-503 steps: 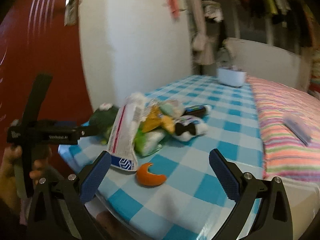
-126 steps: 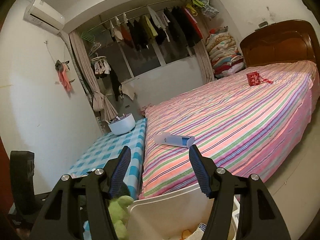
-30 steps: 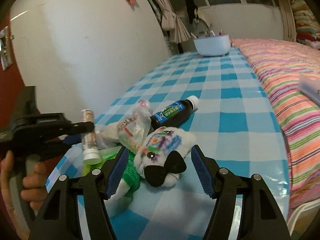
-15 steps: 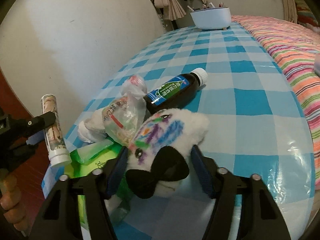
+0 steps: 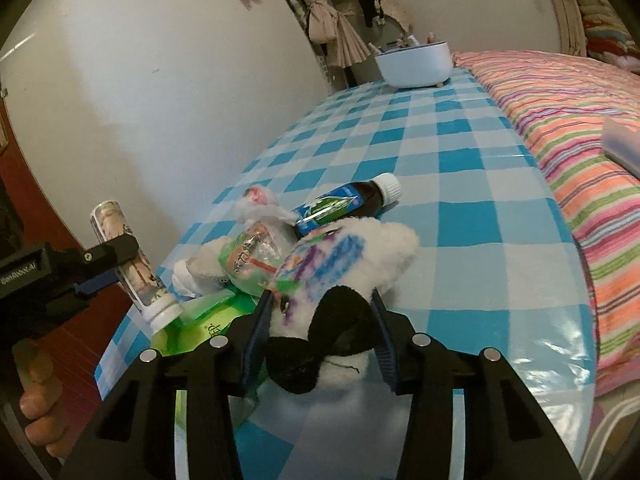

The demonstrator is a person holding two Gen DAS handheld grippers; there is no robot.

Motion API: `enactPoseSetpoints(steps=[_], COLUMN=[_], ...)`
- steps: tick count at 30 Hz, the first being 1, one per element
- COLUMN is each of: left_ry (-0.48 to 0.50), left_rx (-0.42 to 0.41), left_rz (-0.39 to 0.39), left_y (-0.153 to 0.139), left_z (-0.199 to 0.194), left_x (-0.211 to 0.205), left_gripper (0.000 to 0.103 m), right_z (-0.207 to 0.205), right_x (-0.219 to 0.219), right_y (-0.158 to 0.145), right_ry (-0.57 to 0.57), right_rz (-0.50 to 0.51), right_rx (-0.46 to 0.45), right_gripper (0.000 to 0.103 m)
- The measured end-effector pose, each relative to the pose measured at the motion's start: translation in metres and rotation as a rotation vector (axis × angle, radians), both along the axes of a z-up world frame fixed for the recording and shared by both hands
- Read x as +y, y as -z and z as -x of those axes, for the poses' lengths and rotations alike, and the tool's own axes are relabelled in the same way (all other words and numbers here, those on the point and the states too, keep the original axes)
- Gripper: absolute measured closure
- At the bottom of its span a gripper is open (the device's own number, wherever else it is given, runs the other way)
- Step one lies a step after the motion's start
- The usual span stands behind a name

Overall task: Collect trash
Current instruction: 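Carry the white plush toy with the right tool over the bin and release it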

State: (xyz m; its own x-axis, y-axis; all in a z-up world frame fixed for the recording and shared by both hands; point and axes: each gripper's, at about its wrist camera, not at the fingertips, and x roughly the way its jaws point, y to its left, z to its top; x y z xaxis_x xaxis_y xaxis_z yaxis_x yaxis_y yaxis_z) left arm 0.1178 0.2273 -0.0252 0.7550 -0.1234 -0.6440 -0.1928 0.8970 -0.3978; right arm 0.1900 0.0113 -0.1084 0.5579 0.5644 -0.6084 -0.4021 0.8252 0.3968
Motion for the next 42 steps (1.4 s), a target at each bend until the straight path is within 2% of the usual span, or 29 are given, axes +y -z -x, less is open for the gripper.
enactPoseSetpoints(steps=[9,25,42], left_ry=[0.061,0.160,0.331], left_rx=[-0.007,-0.015,-0.030], left_rz=[-0.023,-0.068,-0.126], left_y=[0.000,-0.002,-0.003], left_z=[-0.003,-0.009,-0.006], left_x=[-0.023,-0.071,-0.152], left_gripper=[0.074,0.074,0.074], right_z=[0.014,0.042,0.073], right_x=[-0.032,-0.079,-0.142], right_y=[-0.015,-0.030,-0.044], right_ry=[0.046,0.093,0.189], right_rz=[-0.032,0.006,0.028], right_rx=[-0.034,-0.105,-0.163], right_gripper=[0.059,0.058,0.058])
